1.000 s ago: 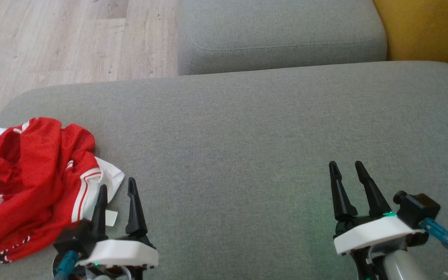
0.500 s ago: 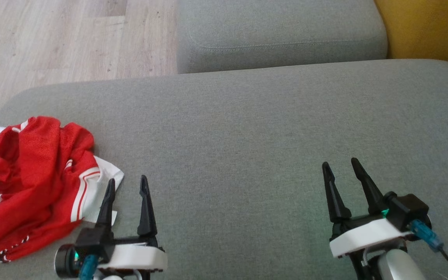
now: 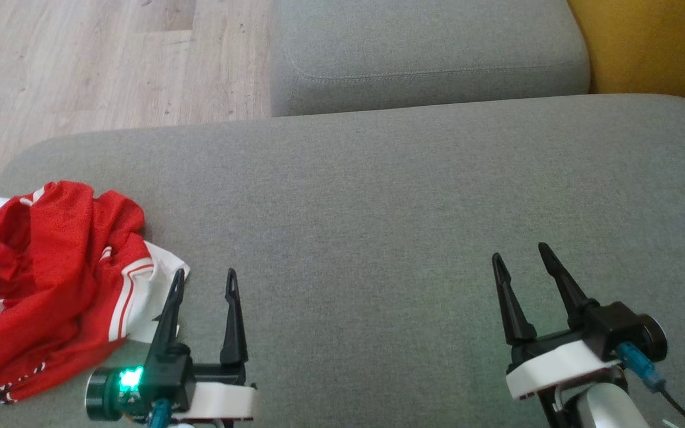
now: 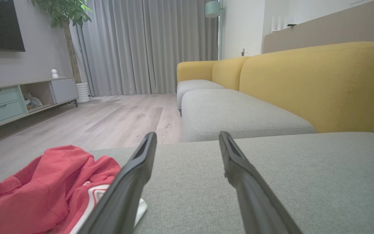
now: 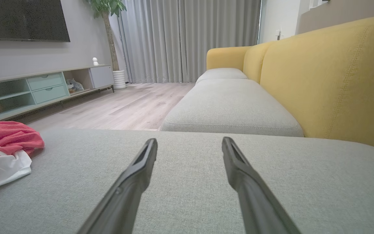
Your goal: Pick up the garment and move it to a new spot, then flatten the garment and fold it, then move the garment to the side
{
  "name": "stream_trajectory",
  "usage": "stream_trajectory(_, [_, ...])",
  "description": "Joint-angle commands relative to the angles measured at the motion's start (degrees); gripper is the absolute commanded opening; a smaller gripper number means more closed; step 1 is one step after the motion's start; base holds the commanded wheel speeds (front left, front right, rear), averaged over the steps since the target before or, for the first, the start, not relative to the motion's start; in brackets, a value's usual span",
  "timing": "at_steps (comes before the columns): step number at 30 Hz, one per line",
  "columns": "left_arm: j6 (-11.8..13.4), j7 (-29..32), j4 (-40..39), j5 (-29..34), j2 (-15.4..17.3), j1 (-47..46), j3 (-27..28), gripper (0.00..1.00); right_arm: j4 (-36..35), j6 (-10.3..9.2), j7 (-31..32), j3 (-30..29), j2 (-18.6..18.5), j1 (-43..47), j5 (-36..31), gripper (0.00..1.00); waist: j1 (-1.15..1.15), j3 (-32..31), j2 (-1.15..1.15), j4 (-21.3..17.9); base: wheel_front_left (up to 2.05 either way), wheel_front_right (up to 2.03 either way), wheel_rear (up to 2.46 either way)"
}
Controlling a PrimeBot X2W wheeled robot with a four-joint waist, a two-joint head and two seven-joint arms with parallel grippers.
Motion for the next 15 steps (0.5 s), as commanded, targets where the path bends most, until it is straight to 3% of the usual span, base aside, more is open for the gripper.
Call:
stream_trajectory(1, [0.29, -0.93, -1.63, 1.55, -0.02, -2.05, 1.53, 1.00, -1.63, -0.04, -1.13, 1.61, -0.53, -3.12, -1.79, 1.00, 0.00, -0.02, 0.00, -0.03, 0.00, 0.00, 0.00])
stream_trajectory(5, [0.17, -1.58, -1.20, 3.93, -0.33, -1.94, 1.72, 1.00, -1.62, -0.04, -1.79, 1.96, -0.55, -3.27, -4.49, 1.00, 0.00, -0.12, 0.00, -0.06, 0.00, 0.00, 0.00])
stream_trajectory(15, [-0.56, -1.58, -0.06, 4.27, -0.99, -2.02, 3.41, 1.00, -1.03, -0.04, -1.79, 1.87, -0.55, -3.36, -3.83, 1.00, 0.00, -0.11, 0.00, 0.24, 0.00, 0.00, 0.00])
